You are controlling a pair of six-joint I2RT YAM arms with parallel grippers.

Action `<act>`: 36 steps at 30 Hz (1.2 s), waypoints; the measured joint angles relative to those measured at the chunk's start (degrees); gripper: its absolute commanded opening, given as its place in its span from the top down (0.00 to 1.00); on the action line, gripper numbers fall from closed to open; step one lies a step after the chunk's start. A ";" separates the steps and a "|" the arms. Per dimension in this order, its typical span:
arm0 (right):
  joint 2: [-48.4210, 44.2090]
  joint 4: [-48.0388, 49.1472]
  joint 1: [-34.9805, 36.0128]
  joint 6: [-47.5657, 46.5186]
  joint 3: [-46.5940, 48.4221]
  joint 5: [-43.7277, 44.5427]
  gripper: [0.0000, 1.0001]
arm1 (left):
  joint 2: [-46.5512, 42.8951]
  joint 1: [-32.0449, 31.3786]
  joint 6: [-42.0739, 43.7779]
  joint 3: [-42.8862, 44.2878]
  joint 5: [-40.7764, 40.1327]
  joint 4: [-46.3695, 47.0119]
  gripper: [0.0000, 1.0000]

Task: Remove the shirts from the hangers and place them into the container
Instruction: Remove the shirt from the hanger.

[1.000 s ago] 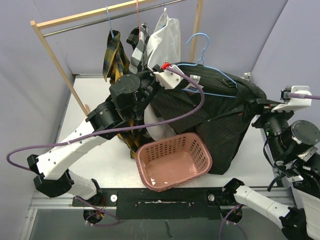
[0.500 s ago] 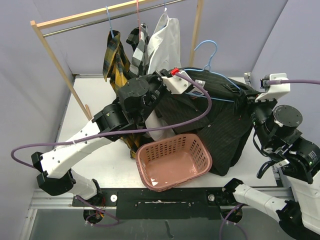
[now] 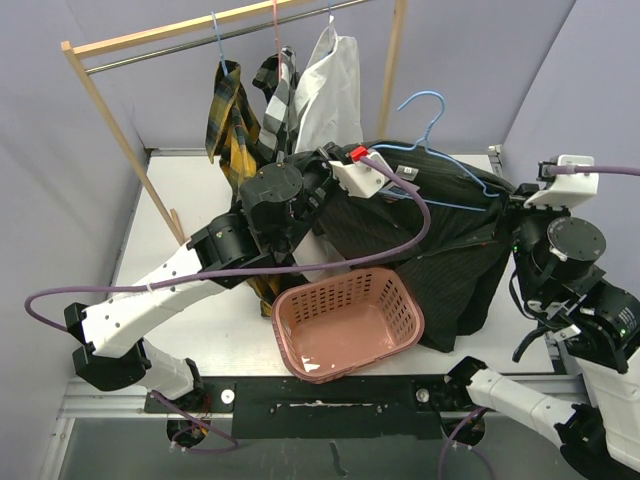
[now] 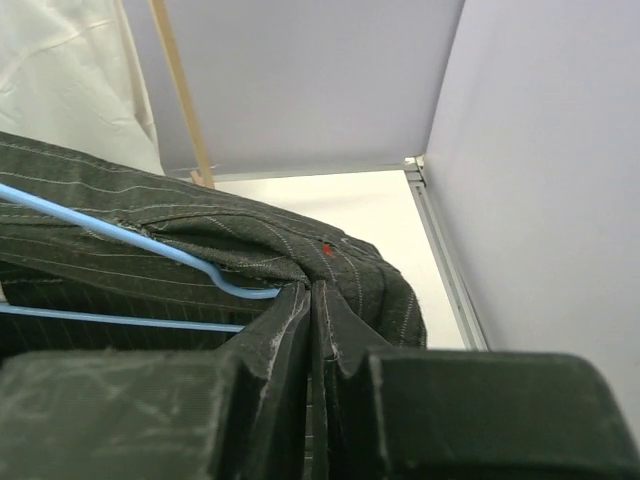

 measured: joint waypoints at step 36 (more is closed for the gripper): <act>-3.10 -16.65 26.14 8.44 3.58 22.60 0.41 | -1.14 -0.52 4.15 -0.02 -1.68 0.87 1.00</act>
